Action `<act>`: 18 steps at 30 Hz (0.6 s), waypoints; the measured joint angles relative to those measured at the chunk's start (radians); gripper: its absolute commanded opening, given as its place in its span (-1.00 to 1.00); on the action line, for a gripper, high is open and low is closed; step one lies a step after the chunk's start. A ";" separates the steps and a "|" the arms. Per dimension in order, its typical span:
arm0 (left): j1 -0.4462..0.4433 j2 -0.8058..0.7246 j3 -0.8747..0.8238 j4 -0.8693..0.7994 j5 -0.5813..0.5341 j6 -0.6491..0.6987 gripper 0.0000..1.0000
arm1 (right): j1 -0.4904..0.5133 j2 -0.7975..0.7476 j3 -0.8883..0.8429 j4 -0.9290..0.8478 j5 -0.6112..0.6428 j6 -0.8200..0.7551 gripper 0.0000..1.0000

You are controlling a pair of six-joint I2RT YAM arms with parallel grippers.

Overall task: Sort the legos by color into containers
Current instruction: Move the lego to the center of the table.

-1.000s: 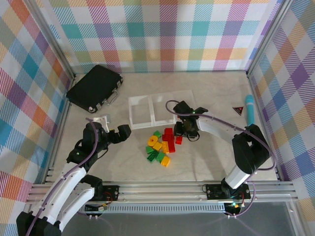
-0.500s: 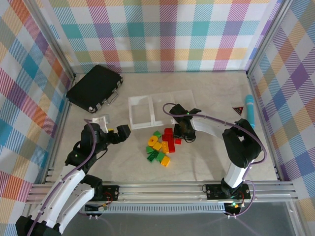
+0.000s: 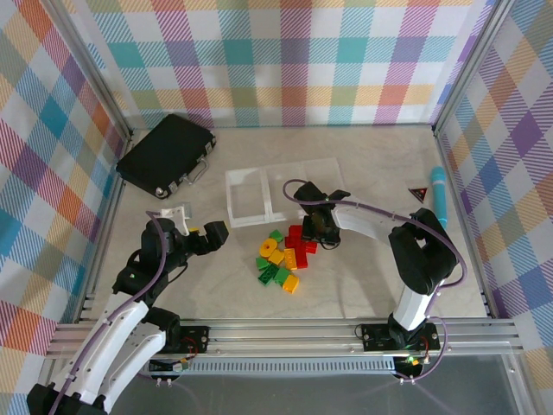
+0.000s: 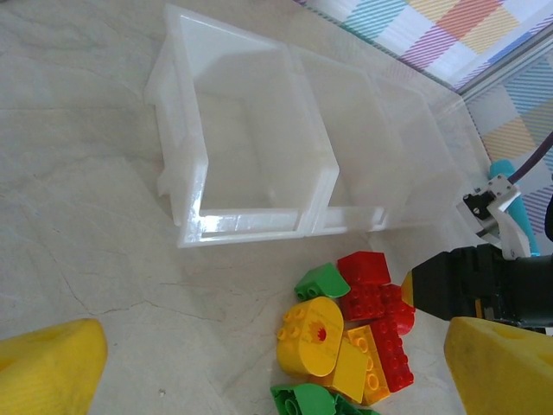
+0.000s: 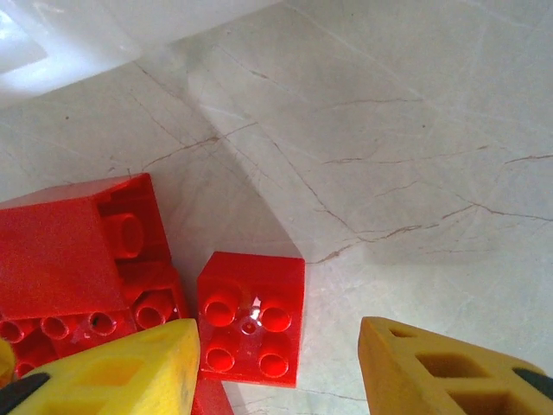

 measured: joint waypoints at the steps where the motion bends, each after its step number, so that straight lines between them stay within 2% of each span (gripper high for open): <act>1: 0.000 0.000 0.000 -0.001 0.000 0.000 0.99 | 0.000 0.001 0.002 0.000 0.001 0.001 0.04; 9: 0.000 0.000 0.000 -0.001 0.000 0.000 0.99 | 0.000 0.038 0.010 0.011 0.001 0.008 0.02; 18: 0.000 0.000 0.000 -0.001 0.000 0.000 0.99 | 0.000 0.062 0.014 0.025 0.011 0.007 -0.08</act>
